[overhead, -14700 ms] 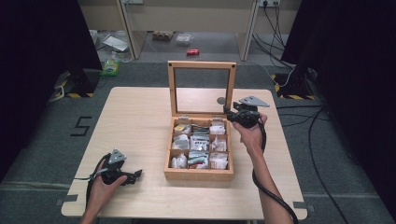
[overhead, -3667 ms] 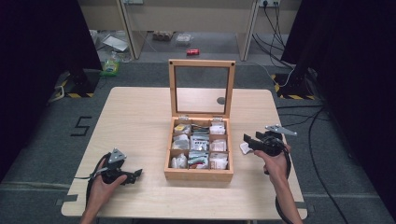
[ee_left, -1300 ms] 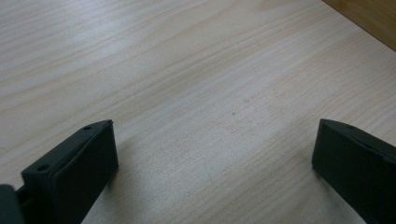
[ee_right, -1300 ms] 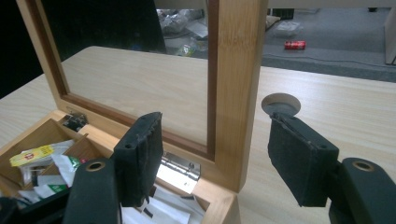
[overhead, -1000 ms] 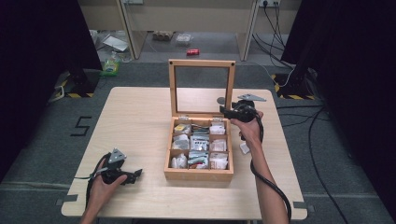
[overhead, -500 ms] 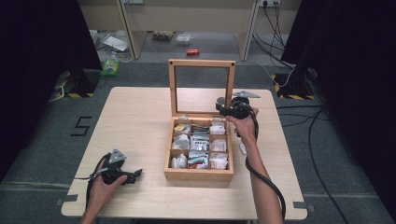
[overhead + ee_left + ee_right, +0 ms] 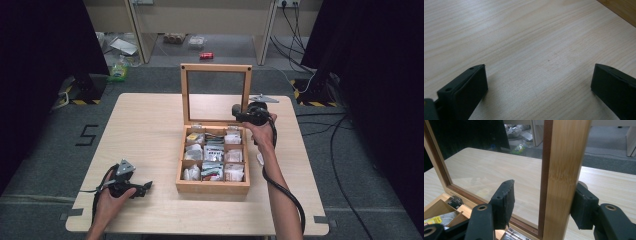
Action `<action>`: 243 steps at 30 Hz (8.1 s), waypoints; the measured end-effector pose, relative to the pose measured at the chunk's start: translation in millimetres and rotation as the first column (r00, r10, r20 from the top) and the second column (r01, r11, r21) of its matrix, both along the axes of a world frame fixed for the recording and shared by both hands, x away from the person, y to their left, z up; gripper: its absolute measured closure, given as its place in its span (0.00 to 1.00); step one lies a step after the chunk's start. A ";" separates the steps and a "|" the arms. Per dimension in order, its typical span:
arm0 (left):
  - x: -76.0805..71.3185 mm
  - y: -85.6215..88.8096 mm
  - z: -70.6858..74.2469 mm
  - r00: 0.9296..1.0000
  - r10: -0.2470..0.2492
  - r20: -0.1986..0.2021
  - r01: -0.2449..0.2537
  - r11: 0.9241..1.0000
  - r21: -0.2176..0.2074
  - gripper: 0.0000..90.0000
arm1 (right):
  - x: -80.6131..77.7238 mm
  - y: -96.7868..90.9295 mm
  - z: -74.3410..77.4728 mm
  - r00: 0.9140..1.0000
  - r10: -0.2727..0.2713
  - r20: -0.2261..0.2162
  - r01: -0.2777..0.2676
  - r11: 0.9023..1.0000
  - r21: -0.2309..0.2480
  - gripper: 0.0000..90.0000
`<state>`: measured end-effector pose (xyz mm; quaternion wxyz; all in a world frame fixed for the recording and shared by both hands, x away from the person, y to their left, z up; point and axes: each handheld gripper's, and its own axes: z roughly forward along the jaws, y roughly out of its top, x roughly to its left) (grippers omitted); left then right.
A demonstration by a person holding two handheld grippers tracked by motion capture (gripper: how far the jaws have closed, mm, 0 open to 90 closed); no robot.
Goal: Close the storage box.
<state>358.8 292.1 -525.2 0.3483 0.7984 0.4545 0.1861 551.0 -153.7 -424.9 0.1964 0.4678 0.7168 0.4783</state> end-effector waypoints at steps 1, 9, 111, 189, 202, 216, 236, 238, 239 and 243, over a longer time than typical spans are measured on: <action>0.0 0.1 0.0 1.000 -0.001 0.000 0.001 1.000 0.001 0.00 | 0.5 -0.4 0.0 1.000 0.003 -0.001 -0.003 1.000 0.006 0.47; 0.0 0.1 0.0 1.000 -0.001 0.000 0.001 1.000 0.002 0.00 | 2.5 0.1 0.7 1.000 0.007 0.004 -0.007 1.000 0.012 0.46; -0.3 -0.2 -0.1 1.000 0.003 0.002 -0.003 1.000 -0.001 0.00 | -82.7 -27.4 18.4 0.994 0.074 0.084 -0.077 0.996 0.041 0.60; -1.4 -0.6 -0.2 1.000 0.007 0.003 -0.007 1.000 -0.001 0.00 | -155.5 -36.9 -8.6 0.993 0.101 0.057 -0.101 0.995 -0.007 0.41; -1.4 -0.5 -0.2 1.000 0.008 0.002 -0.008 1.000 -0.002 0.00 | -165.7 -44.2 -18.6 0.994 0.096 0.055 -0.095 0.995 -0.028 0.41; -1.4 -0.5 -0.2 1.000 0.008 0.002 -0.008 1.000 -0.002 0.00 | -172.9 -48.2 -19.2 0.994 0.073 0.077 -0.069 0.996 -0.050 0.41; -1.3 -0.5 -0.2 1.000 0.007 0.002 -0.007 1.000 -0.002 0.00 | -172.3 -62.7 -30.6 0.996 0.072 0.049 -0.073 0.997 0.034 0.45; -1.4 -0.6 -0.2 1.000 0.007 0.002 -0.007 1.000 -0.002 0.00 | -174.1 -62.8 -22.9 0.995 0.066 0.077 -0.067 0.998 0.004 0.45; -1.4 -0.6 -0.2 1.000 0.007 0.002 -0.007 1.000 -0.002 0.00 | -174.8 -63.3 -21.1 0.995 0.063 0.074 -0.064 0.998 0.013 0.45; -1.4 -0.6 -0.2 1.000 0.007 0.002 -0.007 1.000 -0.002 0.00 | -174.3 -67.7 -21.6 0.998 0.041 0.055 -0.042 0.999 0.008 0.44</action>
